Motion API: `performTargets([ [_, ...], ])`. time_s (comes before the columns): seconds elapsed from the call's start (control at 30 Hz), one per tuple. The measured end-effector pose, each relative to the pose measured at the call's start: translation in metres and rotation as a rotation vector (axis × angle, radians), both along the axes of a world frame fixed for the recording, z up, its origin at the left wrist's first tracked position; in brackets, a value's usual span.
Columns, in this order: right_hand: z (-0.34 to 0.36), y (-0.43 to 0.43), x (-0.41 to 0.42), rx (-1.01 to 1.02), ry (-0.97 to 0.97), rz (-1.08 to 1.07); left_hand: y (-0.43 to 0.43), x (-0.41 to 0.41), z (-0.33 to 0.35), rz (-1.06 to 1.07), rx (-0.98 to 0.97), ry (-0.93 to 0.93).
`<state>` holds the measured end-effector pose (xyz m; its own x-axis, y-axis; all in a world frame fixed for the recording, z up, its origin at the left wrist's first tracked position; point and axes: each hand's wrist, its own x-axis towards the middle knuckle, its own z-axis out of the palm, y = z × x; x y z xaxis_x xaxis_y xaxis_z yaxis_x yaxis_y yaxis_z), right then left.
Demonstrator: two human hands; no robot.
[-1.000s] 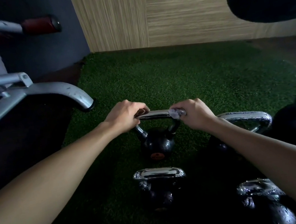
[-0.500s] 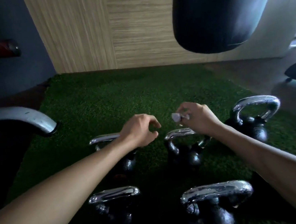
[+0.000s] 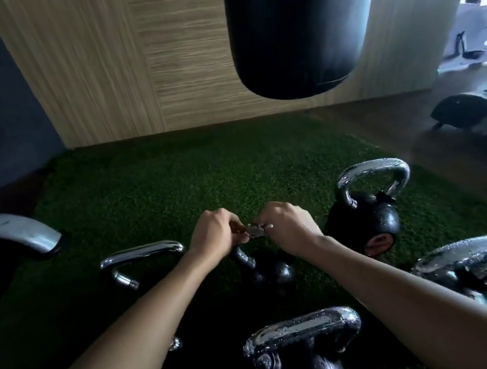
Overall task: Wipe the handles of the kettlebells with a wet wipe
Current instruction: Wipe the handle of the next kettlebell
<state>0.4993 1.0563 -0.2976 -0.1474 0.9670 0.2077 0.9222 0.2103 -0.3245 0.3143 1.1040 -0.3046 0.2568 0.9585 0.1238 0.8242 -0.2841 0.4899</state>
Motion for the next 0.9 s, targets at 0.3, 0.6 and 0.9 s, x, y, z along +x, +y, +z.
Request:
performTargets([
  [0.3, -0.019, -0.013, 0.007, 0.063, 0.057, 0.003, -0.008, -0.002, -0.010, 0.060, 0.014, -0.063],
  [0.6, -0.014, -0.006, 0.026, 0.105, 0.061, -0.075, -0.011, 0.003, -0.007, 0.108, -0.008, -0.017],
  [0.9, -0.015, 0.000, 0.024, 0.087, 0.037, 0.010, 0.001, 0.026, 0.030, 0.036, -0.066, 0.378],
])
